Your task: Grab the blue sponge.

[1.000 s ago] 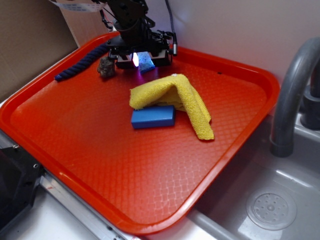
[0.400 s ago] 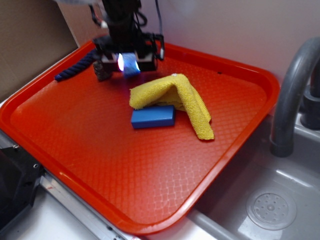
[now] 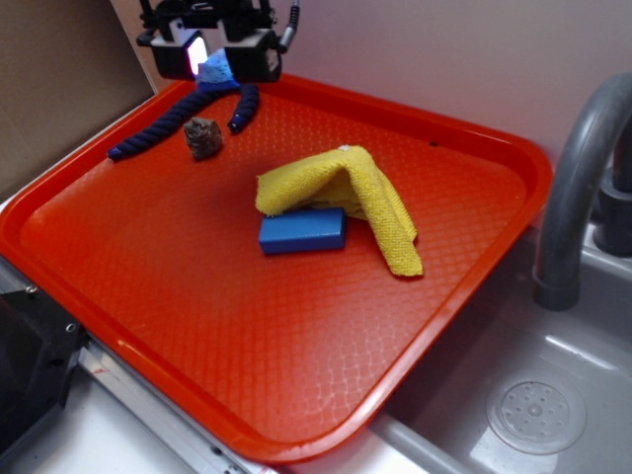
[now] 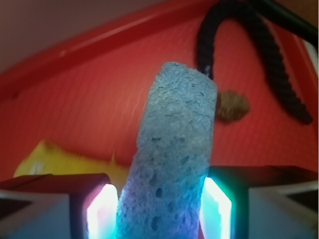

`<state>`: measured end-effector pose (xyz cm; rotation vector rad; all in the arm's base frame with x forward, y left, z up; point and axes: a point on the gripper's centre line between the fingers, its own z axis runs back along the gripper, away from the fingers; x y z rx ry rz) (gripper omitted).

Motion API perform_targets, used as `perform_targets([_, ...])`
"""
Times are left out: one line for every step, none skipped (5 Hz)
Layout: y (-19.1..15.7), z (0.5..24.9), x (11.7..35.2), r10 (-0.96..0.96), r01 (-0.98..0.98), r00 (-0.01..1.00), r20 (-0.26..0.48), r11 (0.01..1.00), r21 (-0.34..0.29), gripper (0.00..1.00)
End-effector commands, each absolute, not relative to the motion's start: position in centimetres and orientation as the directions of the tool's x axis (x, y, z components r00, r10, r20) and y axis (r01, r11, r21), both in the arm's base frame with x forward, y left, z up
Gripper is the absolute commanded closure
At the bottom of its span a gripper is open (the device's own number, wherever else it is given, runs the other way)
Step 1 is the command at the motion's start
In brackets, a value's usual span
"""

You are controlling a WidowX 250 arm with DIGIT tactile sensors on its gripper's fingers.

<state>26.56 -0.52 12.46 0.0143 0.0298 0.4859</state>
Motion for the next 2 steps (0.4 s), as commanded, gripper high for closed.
perform_targets([-0.43,20.21,23.47,0.262,-0.255,0.959,0.106,0.964,-0.08,1.0])
perform_targets([-0.9,20.76,22.88,0.224,-0.212,0.968,0.111,0.971,-0.11,1.0])
